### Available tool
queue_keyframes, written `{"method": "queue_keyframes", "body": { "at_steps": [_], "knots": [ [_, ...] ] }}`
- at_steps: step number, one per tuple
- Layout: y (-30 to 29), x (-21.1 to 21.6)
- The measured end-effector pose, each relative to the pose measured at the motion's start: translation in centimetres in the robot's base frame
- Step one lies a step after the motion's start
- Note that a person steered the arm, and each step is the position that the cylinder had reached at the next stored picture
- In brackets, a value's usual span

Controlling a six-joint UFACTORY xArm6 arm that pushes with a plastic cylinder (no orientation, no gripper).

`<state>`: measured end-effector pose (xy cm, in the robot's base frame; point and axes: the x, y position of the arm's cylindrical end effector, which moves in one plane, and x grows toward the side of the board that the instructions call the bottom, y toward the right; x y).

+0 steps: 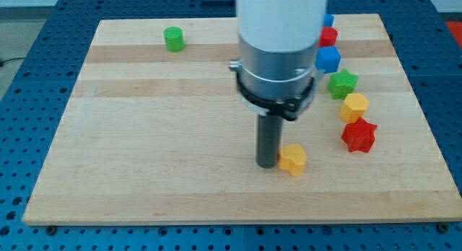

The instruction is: Slightly move the blue cube to the right

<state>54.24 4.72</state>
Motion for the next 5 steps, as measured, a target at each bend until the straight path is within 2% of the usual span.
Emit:
{"method": "queue_keyframes", "body": {
  "at_steps": [2,3,5],
  "knots": [
    [8.7,0.3],
    [9.1,0.3],
    [5.1,2.8]
  ]
}}
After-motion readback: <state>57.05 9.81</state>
